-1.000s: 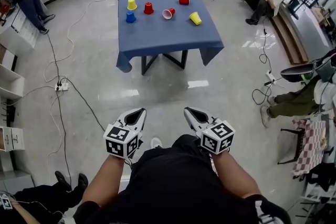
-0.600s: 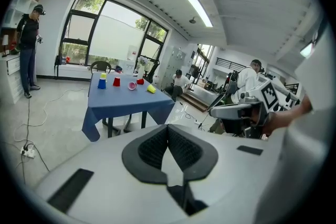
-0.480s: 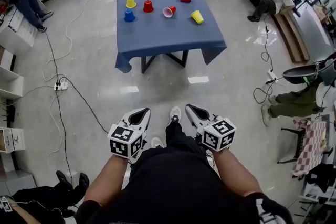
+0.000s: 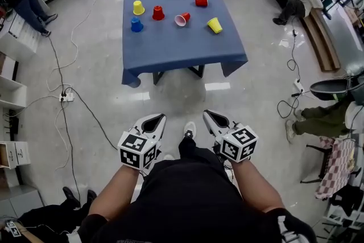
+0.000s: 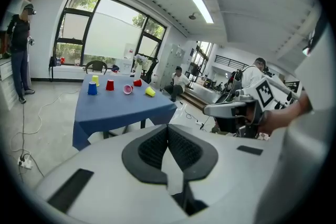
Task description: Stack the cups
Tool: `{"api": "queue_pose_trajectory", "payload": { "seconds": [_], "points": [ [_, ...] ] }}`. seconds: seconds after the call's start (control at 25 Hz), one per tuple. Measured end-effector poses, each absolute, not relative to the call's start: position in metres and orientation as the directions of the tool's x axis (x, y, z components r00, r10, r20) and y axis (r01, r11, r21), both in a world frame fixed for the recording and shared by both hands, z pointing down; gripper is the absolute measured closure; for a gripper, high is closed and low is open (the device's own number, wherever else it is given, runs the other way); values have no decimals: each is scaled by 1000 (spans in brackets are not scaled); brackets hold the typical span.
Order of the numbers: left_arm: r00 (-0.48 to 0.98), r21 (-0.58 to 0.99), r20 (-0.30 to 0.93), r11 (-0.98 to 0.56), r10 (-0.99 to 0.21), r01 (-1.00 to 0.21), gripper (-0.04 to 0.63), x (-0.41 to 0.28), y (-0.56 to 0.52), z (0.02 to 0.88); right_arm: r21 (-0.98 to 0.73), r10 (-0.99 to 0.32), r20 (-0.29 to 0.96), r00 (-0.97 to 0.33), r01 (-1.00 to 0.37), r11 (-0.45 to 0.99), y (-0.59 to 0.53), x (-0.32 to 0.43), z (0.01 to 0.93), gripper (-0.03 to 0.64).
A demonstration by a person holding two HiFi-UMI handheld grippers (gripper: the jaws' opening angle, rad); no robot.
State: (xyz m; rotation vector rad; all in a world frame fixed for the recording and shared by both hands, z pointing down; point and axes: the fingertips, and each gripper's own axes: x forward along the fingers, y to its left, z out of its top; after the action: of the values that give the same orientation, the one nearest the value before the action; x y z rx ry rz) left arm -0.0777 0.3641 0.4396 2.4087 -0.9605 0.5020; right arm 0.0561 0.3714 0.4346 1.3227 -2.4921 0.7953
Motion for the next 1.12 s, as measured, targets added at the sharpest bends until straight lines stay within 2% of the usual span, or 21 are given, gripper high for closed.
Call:
{"api": "queue_pose_trajectory", "payload": {
  "seconds": [0.72,1.12],
  "points": [
    [610,229,498,-585,-616,-778,591,-16,227,411,-374,-686,389,-614,-786,492,238,134,428,615],
    [565,211,504,-542,-653,-814,591,-7,203,409,-387,-672,368,-643,-763,518,206,144,430,615]
  ]
}}
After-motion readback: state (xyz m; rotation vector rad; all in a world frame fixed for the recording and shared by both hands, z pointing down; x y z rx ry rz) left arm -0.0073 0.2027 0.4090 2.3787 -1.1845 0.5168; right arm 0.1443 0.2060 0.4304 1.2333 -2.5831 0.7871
